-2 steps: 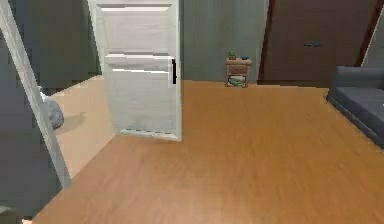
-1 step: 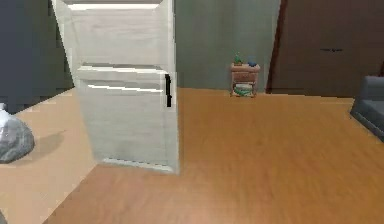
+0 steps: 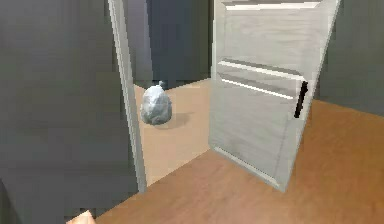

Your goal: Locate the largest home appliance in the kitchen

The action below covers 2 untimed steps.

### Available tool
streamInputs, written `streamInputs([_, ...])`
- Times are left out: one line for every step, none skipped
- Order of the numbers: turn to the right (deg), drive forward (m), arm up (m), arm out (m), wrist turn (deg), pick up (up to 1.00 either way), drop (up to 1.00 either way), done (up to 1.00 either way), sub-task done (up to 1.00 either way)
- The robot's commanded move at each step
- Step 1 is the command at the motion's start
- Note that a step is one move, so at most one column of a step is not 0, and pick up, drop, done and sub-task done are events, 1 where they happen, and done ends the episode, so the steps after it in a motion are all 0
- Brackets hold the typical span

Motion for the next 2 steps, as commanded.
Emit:
streamInputs([0.0, 0.20, 0.00, 0.00, 0.0, 0.00, 0.00, 0.00, 0.00])
streamInputs([0.0, 1.00, 0.00, 0.00, 0.0, 0.00, 0.00, 0.00, 0.00])
